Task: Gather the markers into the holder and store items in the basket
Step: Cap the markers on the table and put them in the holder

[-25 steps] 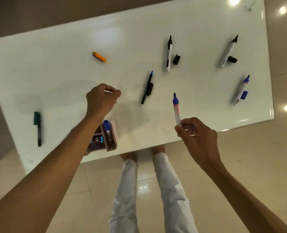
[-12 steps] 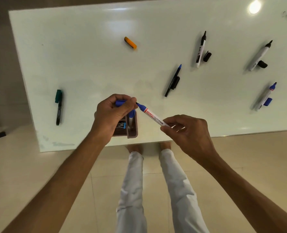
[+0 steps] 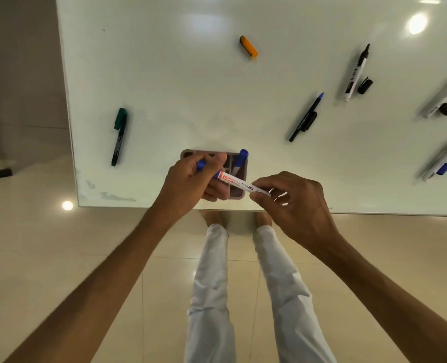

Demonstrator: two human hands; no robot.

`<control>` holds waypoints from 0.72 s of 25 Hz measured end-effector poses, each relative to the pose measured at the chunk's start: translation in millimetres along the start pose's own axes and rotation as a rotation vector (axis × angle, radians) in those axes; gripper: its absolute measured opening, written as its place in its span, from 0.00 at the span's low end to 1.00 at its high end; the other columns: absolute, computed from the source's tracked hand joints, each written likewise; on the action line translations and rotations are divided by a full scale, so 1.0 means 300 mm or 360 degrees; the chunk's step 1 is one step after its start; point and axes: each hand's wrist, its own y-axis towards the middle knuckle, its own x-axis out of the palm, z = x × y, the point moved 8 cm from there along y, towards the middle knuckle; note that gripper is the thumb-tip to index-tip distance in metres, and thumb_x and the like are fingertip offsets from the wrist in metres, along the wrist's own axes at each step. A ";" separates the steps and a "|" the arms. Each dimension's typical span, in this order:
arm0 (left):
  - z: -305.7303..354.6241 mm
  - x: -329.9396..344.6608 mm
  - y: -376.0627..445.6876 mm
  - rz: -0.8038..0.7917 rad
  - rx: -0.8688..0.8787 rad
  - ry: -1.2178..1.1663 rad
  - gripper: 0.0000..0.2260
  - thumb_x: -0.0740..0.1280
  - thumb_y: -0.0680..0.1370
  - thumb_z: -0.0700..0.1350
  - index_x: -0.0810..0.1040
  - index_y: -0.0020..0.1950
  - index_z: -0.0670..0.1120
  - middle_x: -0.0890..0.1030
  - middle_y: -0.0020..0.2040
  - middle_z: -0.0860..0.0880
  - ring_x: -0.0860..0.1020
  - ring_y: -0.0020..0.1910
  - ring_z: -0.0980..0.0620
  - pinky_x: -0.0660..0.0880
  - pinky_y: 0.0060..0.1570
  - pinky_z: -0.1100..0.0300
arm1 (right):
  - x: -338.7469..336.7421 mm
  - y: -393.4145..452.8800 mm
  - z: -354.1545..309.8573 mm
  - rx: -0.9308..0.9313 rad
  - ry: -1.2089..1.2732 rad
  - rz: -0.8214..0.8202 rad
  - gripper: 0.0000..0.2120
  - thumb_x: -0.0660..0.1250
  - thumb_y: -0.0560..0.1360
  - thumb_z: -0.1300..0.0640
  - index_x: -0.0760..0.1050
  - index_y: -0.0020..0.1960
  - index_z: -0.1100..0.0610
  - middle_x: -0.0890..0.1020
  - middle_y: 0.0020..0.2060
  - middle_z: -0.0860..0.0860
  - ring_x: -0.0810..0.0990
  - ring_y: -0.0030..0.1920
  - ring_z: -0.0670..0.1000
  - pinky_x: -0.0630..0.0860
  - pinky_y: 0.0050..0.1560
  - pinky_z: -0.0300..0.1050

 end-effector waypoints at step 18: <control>-0.028 -0.279 -0.116 0.0341 -0.0085 -0.0193 0.21 0.55 0.88 0.49 0.74 0.49 0.33 0.63 0.23 0.45 0.65 0.20 0.47 0.69 0.24 0.61 | 0.298 0.059 -0.354 -0.0087 -0.0111 -0.0236 0.15 0.57 0.87 0.50 0.77 0.59 0.59 0.79 0.41 0.50 0.77 0.38 0.51 0.75 0.38 0.45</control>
